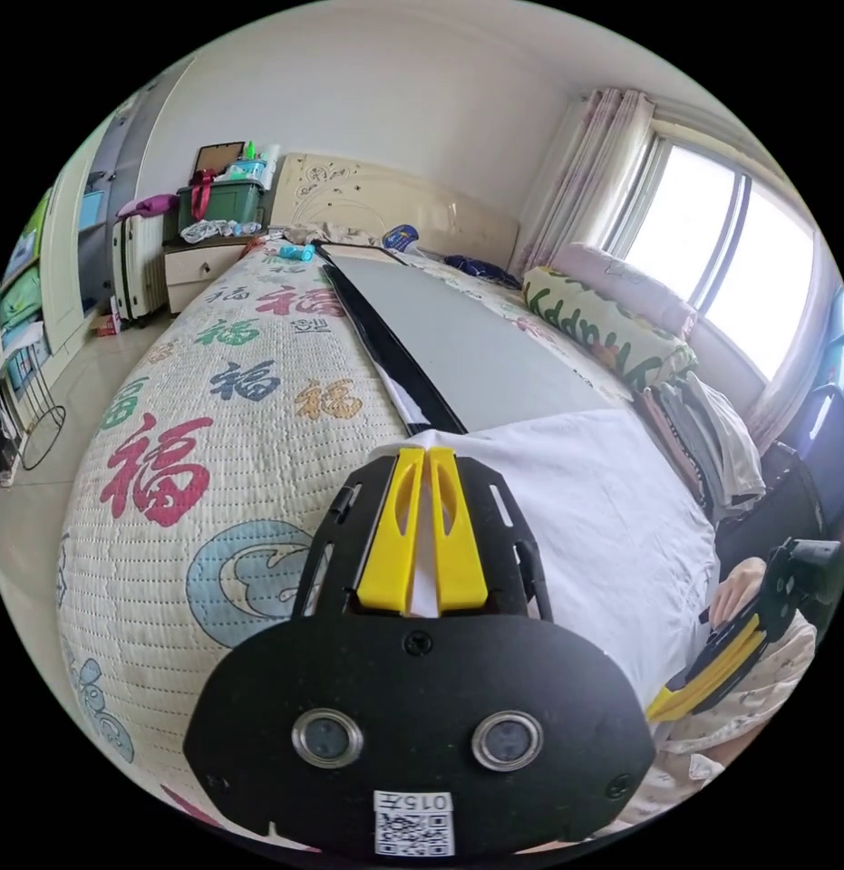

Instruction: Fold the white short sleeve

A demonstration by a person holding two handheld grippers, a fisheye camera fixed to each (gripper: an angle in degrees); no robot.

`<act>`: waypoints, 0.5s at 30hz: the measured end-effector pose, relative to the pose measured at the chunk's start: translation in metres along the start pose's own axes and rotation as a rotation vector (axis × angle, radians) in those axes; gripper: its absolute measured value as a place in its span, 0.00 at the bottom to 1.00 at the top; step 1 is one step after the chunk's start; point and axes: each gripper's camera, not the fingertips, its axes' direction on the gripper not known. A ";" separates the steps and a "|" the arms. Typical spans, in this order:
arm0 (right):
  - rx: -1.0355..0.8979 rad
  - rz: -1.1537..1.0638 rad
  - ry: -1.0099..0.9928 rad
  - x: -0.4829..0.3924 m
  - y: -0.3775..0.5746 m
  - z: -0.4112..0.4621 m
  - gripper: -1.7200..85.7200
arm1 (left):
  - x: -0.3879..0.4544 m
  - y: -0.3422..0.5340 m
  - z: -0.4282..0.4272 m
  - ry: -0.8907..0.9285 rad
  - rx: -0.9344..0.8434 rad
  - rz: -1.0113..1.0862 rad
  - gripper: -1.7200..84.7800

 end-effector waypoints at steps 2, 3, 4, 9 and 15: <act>0.023 -0.009 -0.056 -0.003 0.008 0.002 0.09 | -0.007 -0.032 -0.014 0.015 -0.005 -0.019 0.02; 0.033 -0.016 -0.074 -0.005 0.011 0.000 0.08 | -0.009 -0.040 -0.019 0.023 -0.001 -0.021 0.02; 0.073 -0.023 -0.086 -0.009 0.020 -0.007 0.08 | -0.011 -0.056 -0.029 0.039 0.010 -0.024 0.02; 0.269 0.034 0.130 -0.036 0.097 -0.048 0.08 | -0.014 -0.118 -0.081 0.080 0.083 -0.031 0.02; 0.391 0.468 0.704 -0.068 0.254 -0.073 0.10 | 0.020 -0.207 -0.153 0.003 0.159 0.004 0.03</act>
